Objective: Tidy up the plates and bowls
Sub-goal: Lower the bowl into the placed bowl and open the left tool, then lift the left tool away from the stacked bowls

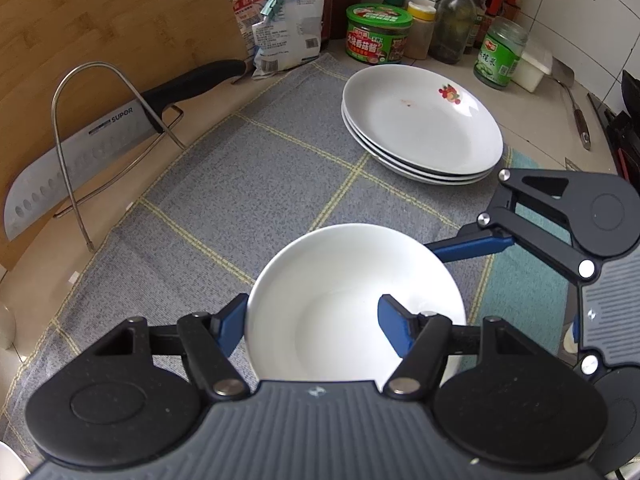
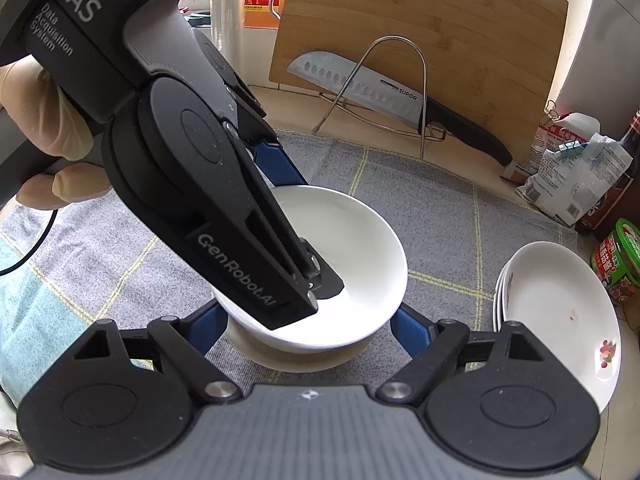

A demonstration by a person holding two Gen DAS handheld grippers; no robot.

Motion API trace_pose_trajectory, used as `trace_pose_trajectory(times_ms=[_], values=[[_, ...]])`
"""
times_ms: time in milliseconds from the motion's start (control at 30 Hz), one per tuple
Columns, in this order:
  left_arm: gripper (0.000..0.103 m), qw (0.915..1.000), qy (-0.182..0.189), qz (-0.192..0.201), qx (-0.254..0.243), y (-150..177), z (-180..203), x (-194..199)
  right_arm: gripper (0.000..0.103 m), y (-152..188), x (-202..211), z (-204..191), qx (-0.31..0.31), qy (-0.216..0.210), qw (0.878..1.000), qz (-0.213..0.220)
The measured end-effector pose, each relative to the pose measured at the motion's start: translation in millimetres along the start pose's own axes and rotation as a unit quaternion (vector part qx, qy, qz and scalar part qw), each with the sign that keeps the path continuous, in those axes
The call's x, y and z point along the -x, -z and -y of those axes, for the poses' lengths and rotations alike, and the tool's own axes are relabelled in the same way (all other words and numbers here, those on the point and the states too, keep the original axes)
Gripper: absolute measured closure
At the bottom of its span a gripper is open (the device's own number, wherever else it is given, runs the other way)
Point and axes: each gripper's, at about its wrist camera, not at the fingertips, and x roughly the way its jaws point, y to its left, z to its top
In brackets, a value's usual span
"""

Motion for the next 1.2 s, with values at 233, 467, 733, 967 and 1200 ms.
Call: trace_pose_trajectory(times_ms=[233, 467, 733, 967, 1200], values=[[0.035, 1.0000, 0.002, 0.003, 0.002, 0.9, -0.8, -1.8, 0.012, -0.6, -2.7, 1.2, -0.001, 0.001, 1.000, 0.001], [0.024, 0.9998, 0.005, 0.019, 0.006, 2.7, -3.3, -1.2, 0.010, 2.3, -4.7, 2.1, -0.002, -0.005, 1.000, 0.002], [0.021, 0.9978, -0.005, 0.055, 0.037, 9.6, -14.9, 22.8, 0.000, 2.8, 15.1, 3.7, -0.007, -0.002, 1.000, 0.029], [0.015, 0.9918, -0.054, 0.090, 0.072, 30.3, -23.7, 45.5, 0.000, 1.8, 33.0, 24.4, -0.052, 0.017, 0.996, 0.066], [0.014, 0.9847, -0.078, 0.106, 0.115, 54.6, -21.4, 57.3, 0.000, 14.1, 24.6, 36.4, -0.081, 0.030, 0.995, 0.053]])
